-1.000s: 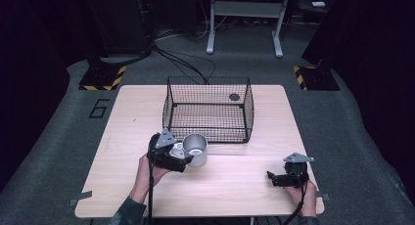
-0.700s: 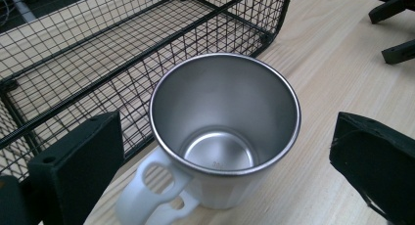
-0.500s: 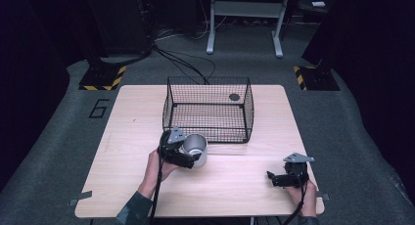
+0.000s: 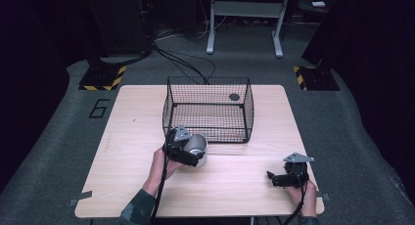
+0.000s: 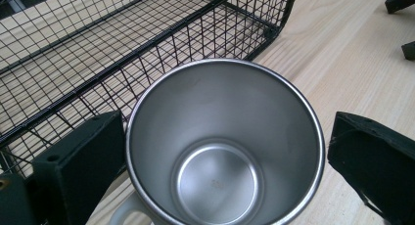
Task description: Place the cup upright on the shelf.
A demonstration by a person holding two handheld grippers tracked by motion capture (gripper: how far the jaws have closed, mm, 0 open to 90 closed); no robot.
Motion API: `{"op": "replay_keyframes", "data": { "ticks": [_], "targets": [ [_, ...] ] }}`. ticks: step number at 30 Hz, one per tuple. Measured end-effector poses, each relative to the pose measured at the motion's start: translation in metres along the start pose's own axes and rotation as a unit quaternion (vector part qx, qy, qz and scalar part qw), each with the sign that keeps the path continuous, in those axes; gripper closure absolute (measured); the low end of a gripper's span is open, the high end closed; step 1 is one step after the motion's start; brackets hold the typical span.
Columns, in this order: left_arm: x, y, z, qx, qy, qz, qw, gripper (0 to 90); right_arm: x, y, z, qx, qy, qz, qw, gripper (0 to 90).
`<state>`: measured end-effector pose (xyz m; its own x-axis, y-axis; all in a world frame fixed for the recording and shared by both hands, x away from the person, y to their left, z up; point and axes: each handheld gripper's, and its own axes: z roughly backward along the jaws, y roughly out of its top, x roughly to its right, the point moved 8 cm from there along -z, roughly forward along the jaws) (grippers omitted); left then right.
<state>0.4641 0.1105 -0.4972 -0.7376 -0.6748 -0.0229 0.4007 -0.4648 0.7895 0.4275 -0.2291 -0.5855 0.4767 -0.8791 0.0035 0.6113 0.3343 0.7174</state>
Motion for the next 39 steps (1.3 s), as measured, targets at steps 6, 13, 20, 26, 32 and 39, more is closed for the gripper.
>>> {"op": "replay_keyframes", "data": {
  "ticks": [6,13,20,26,32,39],
  "targets": [
    [-0.002,0.000,-0.004,-0.003,0.004,-0.003,1.0000,3.0,0.000,0.000,0.000,0.000,0.000,0.000,1.0000,0.6],
    [-0.001,0.000,-0.010,-0.009,0.006,-0.005,0.9999,3.8,0.000,0.000,0.000,0.000,0.000,0.000,1.0000,0.6],
    [-0.001,-0.002,-0.013,-0.012,0.020,-0.011,0.9997,5.0,0.000,0.000,0.000,0.000,0.000,0.000,1.0000,0.7],
    [-0.001,-0.003,-0.013,-0.005,0.021,-0.002,0.9998,5.8,0.000,0.000,0.000,-0.001,0.000,-0.002,1.0000,0.7],
    [0.000,-0.003,-0.012,-0.007,0.015,-0.003,0.9999,6.2,0.000,0.000,0.000,-0.001,0.000,-0.002,1.0000,0.7],
    [0.001,-0.003,-0.010,-0.008,0.012,-0.005,0.9999,6.2,0.000,0.000,0.000,-0.001,0.000,-0.002,1.0000,0.7]
  ]
}}
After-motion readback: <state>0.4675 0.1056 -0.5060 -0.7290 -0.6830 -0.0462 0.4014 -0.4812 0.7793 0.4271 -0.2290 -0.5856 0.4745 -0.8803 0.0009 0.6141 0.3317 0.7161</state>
